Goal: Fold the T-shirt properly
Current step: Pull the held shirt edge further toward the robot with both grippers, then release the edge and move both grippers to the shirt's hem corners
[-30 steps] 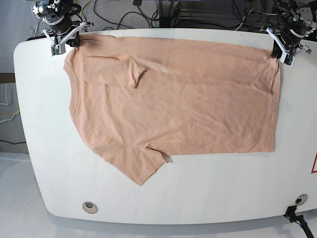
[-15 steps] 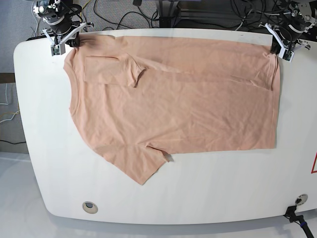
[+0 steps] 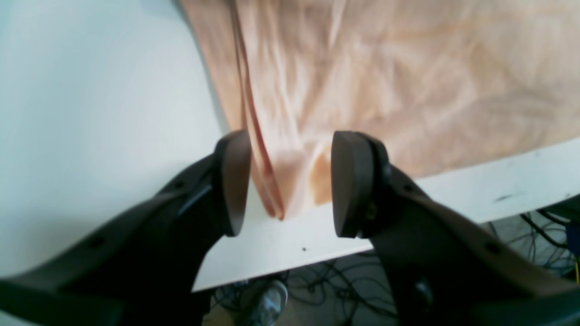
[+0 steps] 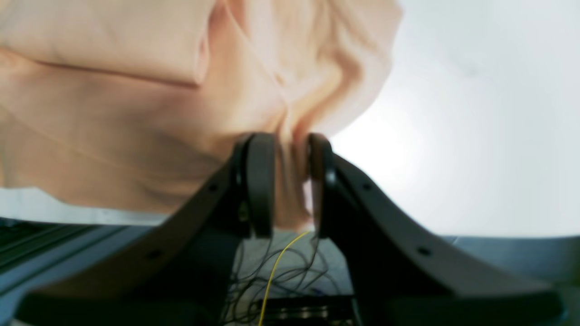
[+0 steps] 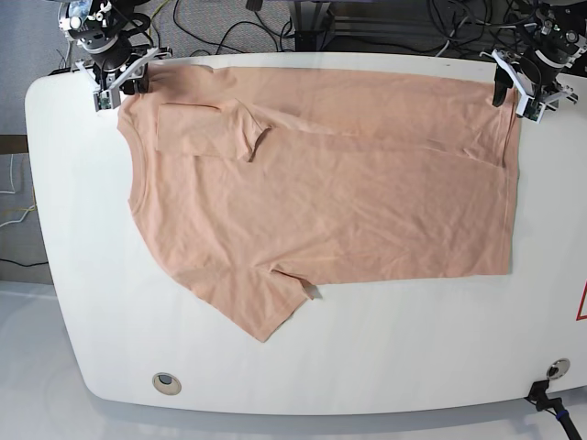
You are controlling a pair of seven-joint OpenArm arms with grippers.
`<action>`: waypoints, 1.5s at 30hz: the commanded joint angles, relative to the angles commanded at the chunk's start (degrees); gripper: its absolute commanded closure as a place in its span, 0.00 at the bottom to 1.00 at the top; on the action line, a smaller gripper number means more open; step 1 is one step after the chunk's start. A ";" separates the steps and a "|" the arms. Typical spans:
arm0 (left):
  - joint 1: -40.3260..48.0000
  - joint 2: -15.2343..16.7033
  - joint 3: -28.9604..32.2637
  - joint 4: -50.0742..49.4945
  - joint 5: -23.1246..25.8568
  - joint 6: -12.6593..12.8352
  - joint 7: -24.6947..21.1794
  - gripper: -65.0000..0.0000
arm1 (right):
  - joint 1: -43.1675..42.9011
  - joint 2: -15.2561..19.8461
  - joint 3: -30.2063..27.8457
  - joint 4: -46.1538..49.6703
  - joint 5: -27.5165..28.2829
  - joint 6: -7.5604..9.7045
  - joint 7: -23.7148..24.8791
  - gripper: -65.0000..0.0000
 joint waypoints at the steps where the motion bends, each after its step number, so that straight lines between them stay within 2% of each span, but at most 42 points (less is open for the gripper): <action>1: 0.00 0.00 0.00 0.18 0.00 0.00 0.00 0.58 | 0.79 0.09 0.18 0.09 0.00 1.05 -1.58 0.78; 3: -0.09 0.00 -1.05 0.18 0.00 0.00 0.00 0.58 | 1.49 0.18 0.26 0.62 -0.09 2.64 -2.81 0.78; 6: -0.70 -0.09 -2.64 0.18 -0.26 0.00 0.00 0.58 | 2.64 0.44 0.26 0.88 -0.09 2.73 -2.81 0.78; 10: -6.07 -0.09 -2.46 0.09 0.09 0.00 0.00 0.58 | 6.95 0.44 0.00 0.79 -0.18 2.73 -2.99 0.78; 13: -12.22 -0.09 -1.23 -0.09 0.09 0.00 3.25 0.58 | 11.25 0.44 -0.09 0.53 -0.44 2.73 -3.25 0.78; 16: -19.34 -0.09 0.62 -0.26 0.18 0.00 7.03 0.58 | 16.79 0.44 -0.09 0.09 -0.44 2.73 -7.03 0.78; 21: -30.07 0.00 4.92 -5.80 0.62 0.00 9.58 0.58 | 25.41 0.44 -0.18 -4.48 -0.53 2.73 -8.35 0.78; 24: -36.75 0.18 6.07 -11.16 3.87 0.00 9.76 0.58 | 30.42 0.53 -0.26 -8.97 -0.53 2.73 -8.35 0.78; 29: -45.71 0.09 6.24 -21.01 4.57 0.00 9.41 0.58 | 37.89 1.23 -0.35 -16.62 -0.53 2.73 -8.09 0.78; 32: -49.85 -1.14 6.24 -26.46 4.57 0.00 9.23 0.58 | 42.29 2.20 -3.16 -21.63 -0.62 2.81 -7.56 0.78; 36: -53.54 -1.76 6.24 -34.46 4.57 0.00 5.98 0.58 | 47.74 3.34 -7.30 -29.10 -0.62 2.55 -3.52 0.78; 39: -55.03 -2.90 6.33 -39.65 4.57 0.00 3.52 0.58 | 52.66 3.43 -7.47 -35.60 -0.62 2.73 -2.90 0.78; 43: -57.85 -3.43 6.42 -46.07 4.57 0.00 0.97 0.58 | 58.02 4.57 -7.91 -44.22 -0.62 2.73 1.23 0.78; 45: -59.16 -4.31 6.42 -49.14 4.57 0.00 -0.18 0.58 | 61.27 5.10 -11.60 -49.23 -0.62 2.73 4.22 0.78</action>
